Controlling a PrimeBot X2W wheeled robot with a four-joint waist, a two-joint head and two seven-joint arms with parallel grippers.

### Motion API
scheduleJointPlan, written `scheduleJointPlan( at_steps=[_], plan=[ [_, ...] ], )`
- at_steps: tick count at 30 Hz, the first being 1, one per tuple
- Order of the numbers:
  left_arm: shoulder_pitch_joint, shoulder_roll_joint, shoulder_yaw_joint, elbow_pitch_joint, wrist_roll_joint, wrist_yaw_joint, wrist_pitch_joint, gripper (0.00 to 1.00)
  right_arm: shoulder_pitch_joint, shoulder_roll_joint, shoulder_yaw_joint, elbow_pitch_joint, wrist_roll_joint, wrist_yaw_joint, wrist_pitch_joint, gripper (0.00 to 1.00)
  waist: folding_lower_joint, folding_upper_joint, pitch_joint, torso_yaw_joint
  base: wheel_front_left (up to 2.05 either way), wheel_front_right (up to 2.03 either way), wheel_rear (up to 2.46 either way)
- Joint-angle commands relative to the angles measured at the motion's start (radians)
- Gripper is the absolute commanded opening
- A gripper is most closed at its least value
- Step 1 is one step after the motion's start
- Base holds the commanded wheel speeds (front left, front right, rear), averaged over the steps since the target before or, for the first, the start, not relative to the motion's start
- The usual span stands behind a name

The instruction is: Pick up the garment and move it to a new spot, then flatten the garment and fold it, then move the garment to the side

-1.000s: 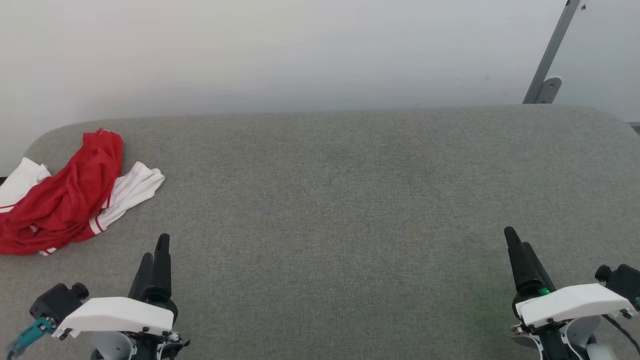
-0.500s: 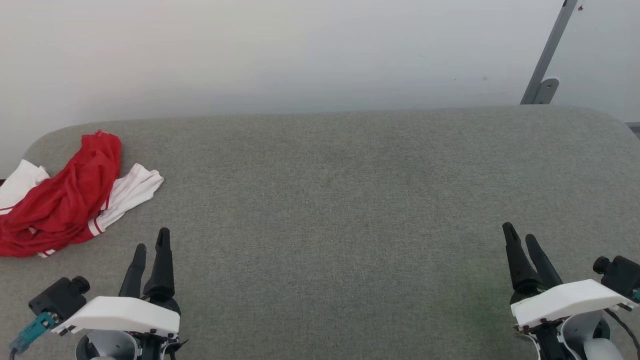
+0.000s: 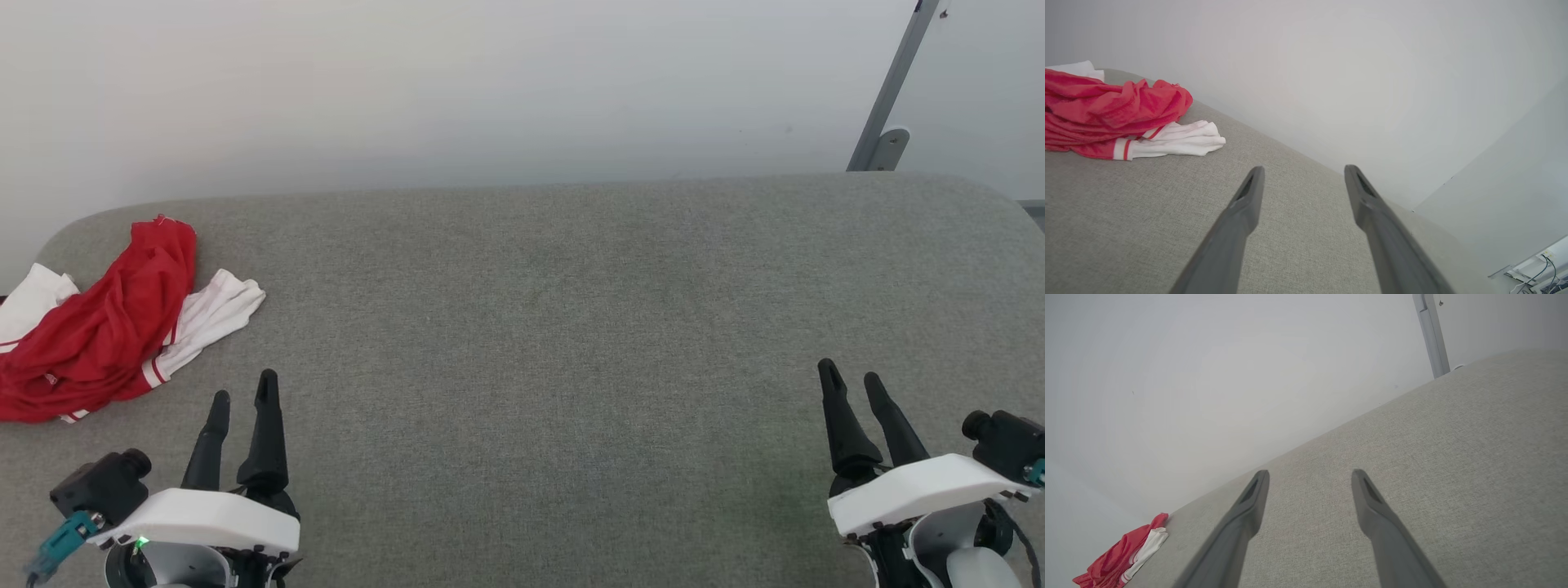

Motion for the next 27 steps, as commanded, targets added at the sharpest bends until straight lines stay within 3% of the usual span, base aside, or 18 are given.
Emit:
scheduleJointPlan(
  at_steps=[1, 27],
  plan=[
    [-0.003, 0.003, 0.004, -0.014, 0.041, -0.006, -0.013, 1.00, -0.020, -0.004, 0.000, -0.013, -0.034, 0.000, -0.012, 1.00, 0.0000, 0.0000, 0.000, 0.000, 0.00, 0.00, 0.00],
    [0.011, -0.010, 0.026, -0.029, 0.264, -0.039, -0.073, 1.00, -0.016, -0.016, 0.001, -0.019, -0.257, 0.000, -0.070, 1.00, 0.0000, 0.0000, -0.006, -0.005, 0.00, 0.00, 0.00]
  ],
)
